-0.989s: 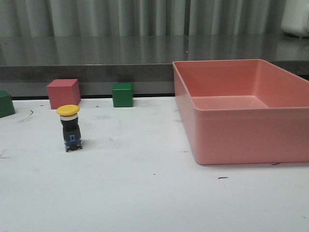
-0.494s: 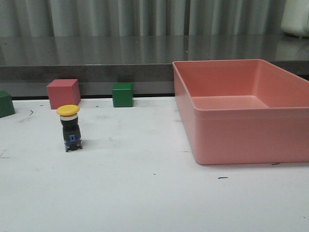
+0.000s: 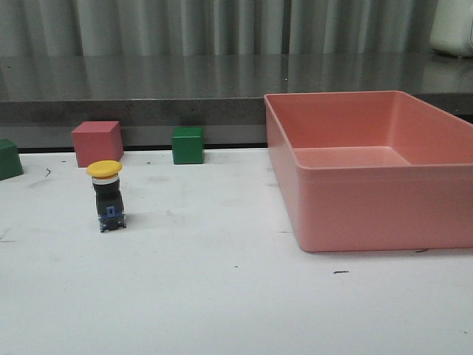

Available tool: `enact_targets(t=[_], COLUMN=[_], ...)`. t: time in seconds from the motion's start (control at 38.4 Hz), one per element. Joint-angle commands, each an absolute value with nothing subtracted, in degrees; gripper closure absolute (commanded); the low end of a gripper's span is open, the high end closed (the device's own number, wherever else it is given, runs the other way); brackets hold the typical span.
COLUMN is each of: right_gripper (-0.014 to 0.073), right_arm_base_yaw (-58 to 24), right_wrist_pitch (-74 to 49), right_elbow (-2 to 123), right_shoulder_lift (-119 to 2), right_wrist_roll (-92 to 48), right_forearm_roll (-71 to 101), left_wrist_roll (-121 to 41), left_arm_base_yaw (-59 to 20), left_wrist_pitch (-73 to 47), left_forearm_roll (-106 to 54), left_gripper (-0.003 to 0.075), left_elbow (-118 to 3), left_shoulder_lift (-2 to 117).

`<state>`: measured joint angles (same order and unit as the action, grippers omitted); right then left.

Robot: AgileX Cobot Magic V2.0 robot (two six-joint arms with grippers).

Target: Place and stand button with both arms

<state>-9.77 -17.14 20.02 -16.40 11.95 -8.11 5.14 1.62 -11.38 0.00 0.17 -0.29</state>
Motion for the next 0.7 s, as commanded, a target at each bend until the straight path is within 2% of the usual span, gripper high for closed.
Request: enact_targets(t=[0.0,0.1,0.23,0.47,0.68], right_gripper=[0.0657,0.0657,0.0657,0.0657,0.0657], right_arm_base_yaw=[-8.9,-7.1,-3.4,-1.5,-1.5], right_wrist_pitch=[-8.6,-3.8,-1.2,-1.1,-5.7], right_elbow=[19.0,14.0,7.0,-1.1,-1.3], right_shoulder_lift=[-15.4,-12.6,-7.4,-0.7,1.7], right_wrist_roll=[7.3,2.0,1.7,1.7,1.7], right_forearm_roll=[-7.2,-2.9,0.0,1.9,1.9], left_wrist_roll=[5.6,5.6,5.6,5.6,5.6], left_arm_base_yaw=[1.7,1.7,1.7,1.7,1.7], left_wrist_pitch=[-6.4,-6.4,-6.4,-6.4,-6.4], left_forearm_roll=[-0.7,-0.7,-0.7,-0.7,-0.7], left_gripper=[0.0740,0.0740,0.0740,0.0740,0.0740], left_elbow=[0.6,0.6,0.6,0.6,0.6], left_shoulder_lift=[-1.7,-1.7,-1.7,-1.7,-1.7])
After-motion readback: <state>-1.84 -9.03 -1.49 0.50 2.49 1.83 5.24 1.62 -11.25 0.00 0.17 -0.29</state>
